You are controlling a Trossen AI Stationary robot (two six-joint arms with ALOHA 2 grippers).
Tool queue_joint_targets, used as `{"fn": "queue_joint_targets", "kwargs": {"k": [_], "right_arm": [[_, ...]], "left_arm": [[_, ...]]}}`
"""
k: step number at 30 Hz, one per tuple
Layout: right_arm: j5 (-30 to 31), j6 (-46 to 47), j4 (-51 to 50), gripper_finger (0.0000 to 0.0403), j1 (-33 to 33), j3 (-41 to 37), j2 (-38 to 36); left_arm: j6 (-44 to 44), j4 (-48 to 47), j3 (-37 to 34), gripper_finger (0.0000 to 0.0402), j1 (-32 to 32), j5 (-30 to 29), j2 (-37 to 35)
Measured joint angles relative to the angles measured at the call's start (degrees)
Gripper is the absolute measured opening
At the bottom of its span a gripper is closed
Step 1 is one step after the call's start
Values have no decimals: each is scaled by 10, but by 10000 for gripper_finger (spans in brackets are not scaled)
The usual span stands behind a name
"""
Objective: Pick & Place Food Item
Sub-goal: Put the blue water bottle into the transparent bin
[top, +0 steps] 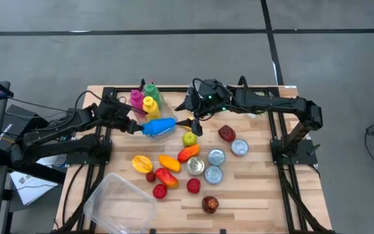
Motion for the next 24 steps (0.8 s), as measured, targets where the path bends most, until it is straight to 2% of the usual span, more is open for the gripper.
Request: {"fn": "queue_joint_targets", "kwargs": {"k": [7,12,17,20,24], "right_arm": [[0,0,0,270,0,0,0],[26,-1,0,270,2,0,0],[53,-17,1,270,12,20,34],[53,-11,-1,270,19,79,82],[53,-33,-56,270,26,185,165]], "left_arm": [[-47,69,0,7,0,9,0],[-75,139,2,1,0,31,0],[-77,132,53,0,0,49,-1],[-50,73,93,0,0,32,-1],[5,-93,135,0,0,-45,1]]}}
